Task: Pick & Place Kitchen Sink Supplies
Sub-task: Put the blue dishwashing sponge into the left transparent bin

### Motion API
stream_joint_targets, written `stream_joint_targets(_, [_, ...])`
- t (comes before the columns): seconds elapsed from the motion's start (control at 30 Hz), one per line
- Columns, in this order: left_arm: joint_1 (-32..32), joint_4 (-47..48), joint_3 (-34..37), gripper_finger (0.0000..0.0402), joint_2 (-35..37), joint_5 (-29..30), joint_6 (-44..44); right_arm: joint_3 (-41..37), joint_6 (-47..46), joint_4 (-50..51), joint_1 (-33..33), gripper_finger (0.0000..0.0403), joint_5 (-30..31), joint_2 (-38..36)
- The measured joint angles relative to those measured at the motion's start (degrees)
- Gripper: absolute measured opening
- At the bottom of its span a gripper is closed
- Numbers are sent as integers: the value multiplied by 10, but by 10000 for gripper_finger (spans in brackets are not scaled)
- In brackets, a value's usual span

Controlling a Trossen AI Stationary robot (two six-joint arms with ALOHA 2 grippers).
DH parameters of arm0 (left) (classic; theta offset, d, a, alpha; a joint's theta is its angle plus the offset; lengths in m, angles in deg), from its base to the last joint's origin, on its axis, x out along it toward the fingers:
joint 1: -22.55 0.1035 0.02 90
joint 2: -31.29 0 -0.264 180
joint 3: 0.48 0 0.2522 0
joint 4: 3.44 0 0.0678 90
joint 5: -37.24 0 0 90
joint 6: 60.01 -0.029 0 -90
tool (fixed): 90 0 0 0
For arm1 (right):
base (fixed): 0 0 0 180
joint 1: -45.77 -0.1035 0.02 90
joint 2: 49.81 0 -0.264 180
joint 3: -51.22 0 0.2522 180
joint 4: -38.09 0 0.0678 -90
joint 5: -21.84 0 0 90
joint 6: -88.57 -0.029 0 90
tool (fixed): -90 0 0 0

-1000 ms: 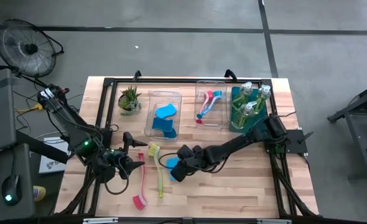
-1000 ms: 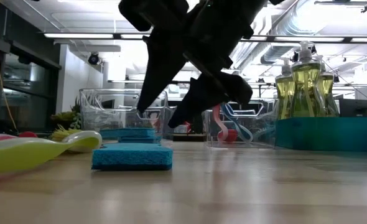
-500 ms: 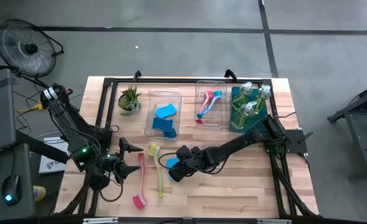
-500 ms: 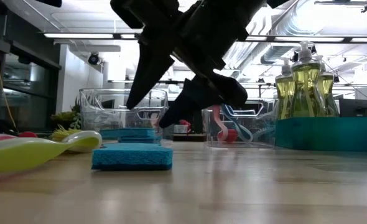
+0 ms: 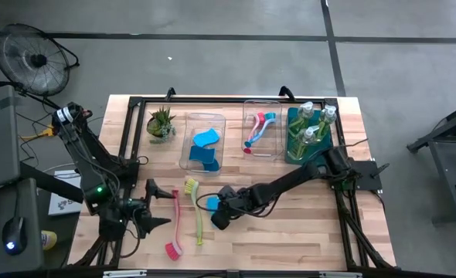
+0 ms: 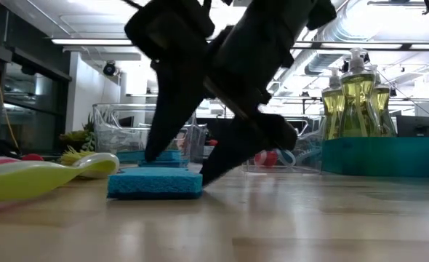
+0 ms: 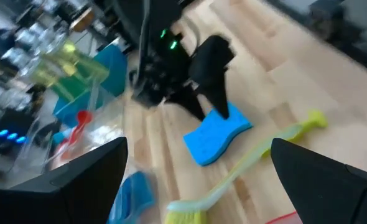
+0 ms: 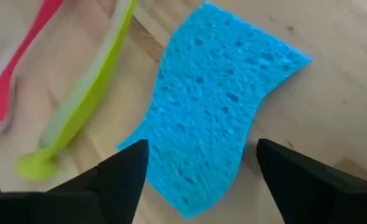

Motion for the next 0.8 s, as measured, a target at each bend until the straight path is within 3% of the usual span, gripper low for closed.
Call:
stream_joint_targets(0.2, [0, -35, 0, 390, 0, -32, -34, 2, -34, -1, 17, 320, -52, 7])
stream_joint_targets(0.8, [0, -19, 0, 390, 0, -55, -47, 3, -51, -33, 59, 315, -82, 27])
